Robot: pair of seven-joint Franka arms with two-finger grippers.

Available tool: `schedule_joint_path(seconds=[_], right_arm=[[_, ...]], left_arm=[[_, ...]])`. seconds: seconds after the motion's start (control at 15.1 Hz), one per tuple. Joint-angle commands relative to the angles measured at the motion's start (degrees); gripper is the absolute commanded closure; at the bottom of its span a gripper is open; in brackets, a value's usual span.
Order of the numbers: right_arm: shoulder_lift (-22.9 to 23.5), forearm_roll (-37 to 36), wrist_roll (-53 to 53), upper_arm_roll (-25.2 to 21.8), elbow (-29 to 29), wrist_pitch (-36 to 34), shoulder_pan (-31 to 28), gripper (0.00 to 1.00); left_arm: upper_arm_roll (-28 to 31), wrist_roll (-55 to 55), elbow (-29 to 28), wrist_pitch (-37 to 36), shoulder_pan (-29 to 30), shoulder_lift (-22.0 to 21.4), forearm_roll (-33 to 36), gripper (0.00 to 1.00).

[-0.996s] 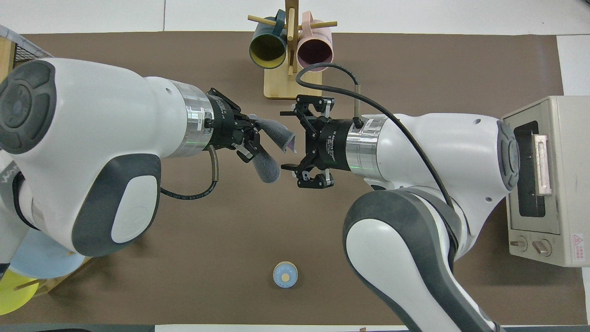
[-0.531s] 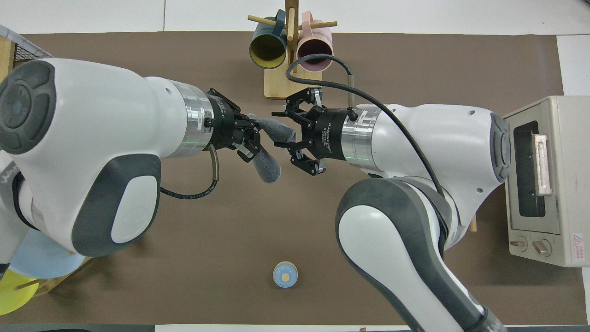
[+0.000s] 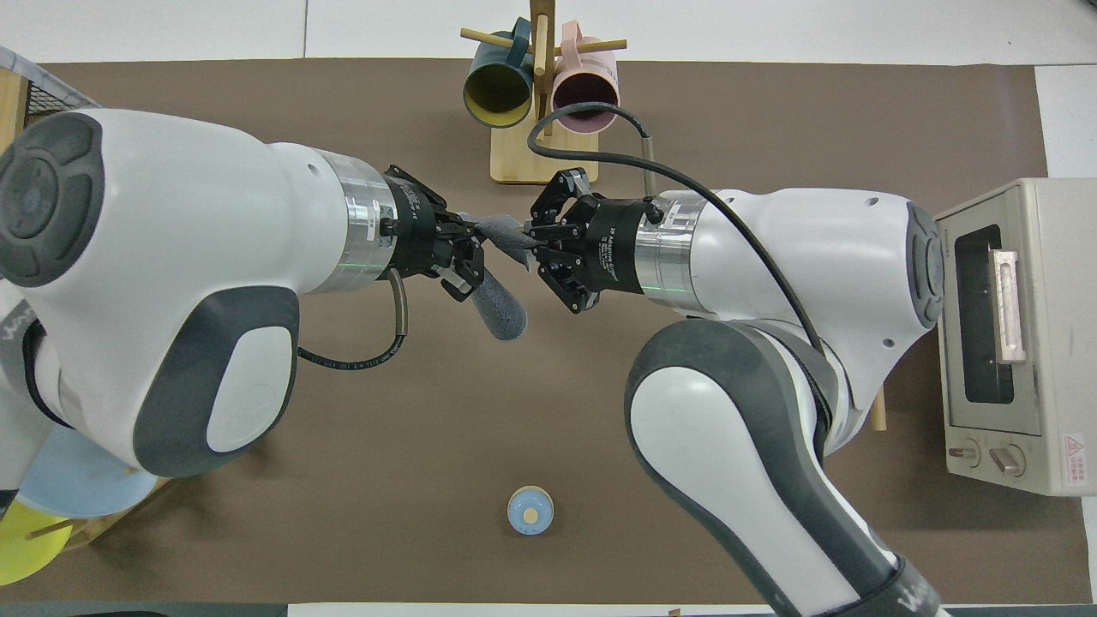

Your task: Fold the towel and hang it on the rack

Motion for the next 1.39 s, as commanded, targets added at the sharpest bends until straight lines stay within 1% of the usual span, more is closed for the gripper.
schedule_joint_path(seconds=[0.0, 0.07, 0.13, 0.27, 0.33, 0.53, 0.66, 0.8, 0.93, 1.06, 1.2, 1.33], right_arm=[[0.66, 1.44, -2.49, 0.10, 0.89, -1.17, -0.59, 1.00], [0.66, 1.01, -2.75, 0.10, 0.89, -1.43, -0.59, 1.00], [0.57, -0.13, -4.32, 0.02, 0.71, -3.44, -0.42, 1.00], [-0.13, -7.40, -13.16, -0.25, 0.36, -10.28, -1.20, 1.00], [-0.22, -11.26, -16.86, -0.25, 0.45, -13.97, -2.86, 1.00], [-0.92, -22.70, -31.71, -0.25, 0.53, -22.59, -5.95, 1.00], [-1.10, -29.99, -41.64, -0.25, 0.88, -27.08, -8.40, 1.00], [-1.27, -35.62, -50.96, -0.34, 1.06, -30.16, -10.95, 1.00], [-1.63, -41.68, -56.78, -0.34, 0.45, -32.19, -13.24, 1.00], [-2.50, -47.84, -62.83, -0.34, -0.61, -35.00, -17.19, 1.00], [-2.59, -50.67, -67.42, -0.34, -0.78, -37.20, -21.31, 1.00], [-2.68, -53.38, -70.50, -0.34, -0.96, -38.78, -25.10, 1.00]], left_arm=[[0.47, 0.30, -2.57, 1.65, -1.87, -2.22, 3.86, 0.00], [0.47, 0.39, -3.44, 1.82, -1.88, -2.74, 4.05, 0.00], [0.47, 0.47, -3.80, 2.00, -1.88, -3.01, 4.40, 0.00], [0.47, 1.26, -4.33, 2.26, -1.88, -3.10, 5.71, 0.00], [0.47, 3.27, -4.50, 2.18, -1.53, -3.10, 5.89, 0.00], [0.64, 13.27, -6.78, 2.44, 0.14, -4.23, 5.90, 0.00], [0.64, 24.58, -8.19, 3.14, 2.68, -4.68, 5.90, 0.00], [0.73, 36.02, -8.20, 3.23, 6.80, -4.50, 5.81, 0.00], [0.73, 45.95, -8.37, 2.88, 10.06, -4.42, 5.28, 0.00], [0.90, 56.94, -10.38, 3.05, 13.40, -4.68, 5.19, 0.00], [0.82, 65.65, -10.48, 3.05, 17.44, -4.33, 4.67, 0.00], [0.91, 75.22, -10.48, 2.27, 19.64, -4.33, 3.44, 0.00]])
